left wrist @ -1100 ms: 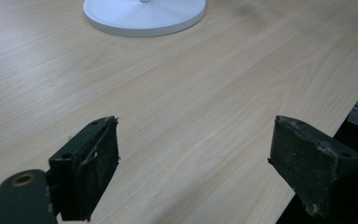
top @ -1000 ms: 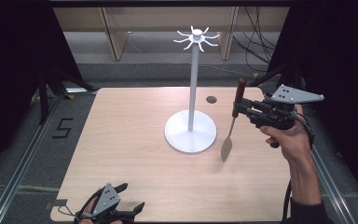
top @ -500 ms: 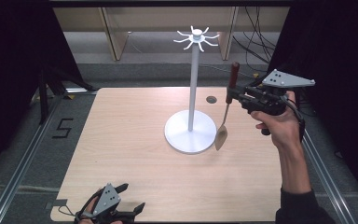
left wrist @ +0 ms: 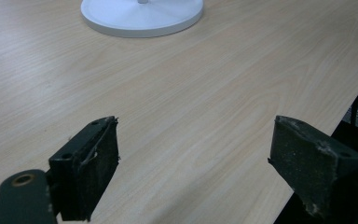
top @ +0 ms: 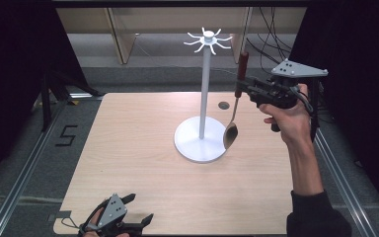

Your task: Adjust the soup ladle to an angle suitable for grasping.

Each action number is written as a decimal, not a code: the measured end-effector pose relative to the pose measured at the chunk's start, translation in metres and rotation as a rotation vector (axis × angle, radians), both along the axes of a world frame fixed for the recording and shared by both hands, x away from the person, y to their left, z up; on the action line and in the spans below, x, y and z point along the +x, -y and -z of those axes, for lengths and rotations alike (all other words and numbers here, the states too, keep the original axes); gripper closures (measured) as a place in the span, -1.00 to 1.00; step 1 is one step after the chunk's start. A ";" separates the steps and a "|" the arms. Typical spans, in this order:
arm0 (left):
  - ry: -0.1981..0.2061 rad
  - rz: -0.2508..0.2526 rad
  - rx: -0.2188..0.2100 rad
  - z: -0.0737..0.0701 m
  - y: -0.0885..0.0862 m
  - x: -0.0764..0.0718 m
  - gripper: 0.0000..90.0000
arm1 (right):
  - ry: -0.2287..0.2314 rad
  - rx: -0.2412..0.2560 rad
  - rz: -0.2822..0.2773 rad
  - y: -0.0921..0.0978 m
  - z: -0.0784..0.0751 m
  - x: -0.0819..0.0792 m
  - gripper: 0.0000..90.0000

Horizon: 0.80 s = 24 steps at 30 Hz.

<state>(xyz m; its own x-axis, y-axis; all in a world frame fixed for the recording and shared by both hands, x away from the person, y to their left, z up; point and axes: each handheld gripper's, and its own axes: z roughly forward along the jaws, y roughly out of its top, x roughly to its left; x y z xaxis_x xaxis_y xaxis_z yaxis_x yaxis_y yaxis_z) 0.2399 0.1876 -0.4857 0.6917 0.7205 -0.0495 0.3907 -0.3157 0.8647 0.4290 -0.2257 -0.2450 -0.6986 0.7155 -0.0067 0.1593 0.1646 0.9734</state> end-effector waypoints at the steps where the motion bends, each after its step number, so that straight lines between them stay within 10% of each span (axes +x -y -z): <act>1: 0.007 0.002 0.019 0.000 -0.001 0.001 -0.67 | 0.003 -0.009 0.002 -0.002 -0.002 0.003 0.64; 24: 0.007 0.004 0.002 0.000 0.000 0.000 -0.67 | -0.009 -0.050 0.026 -0.021 -0.017 0.021 0.64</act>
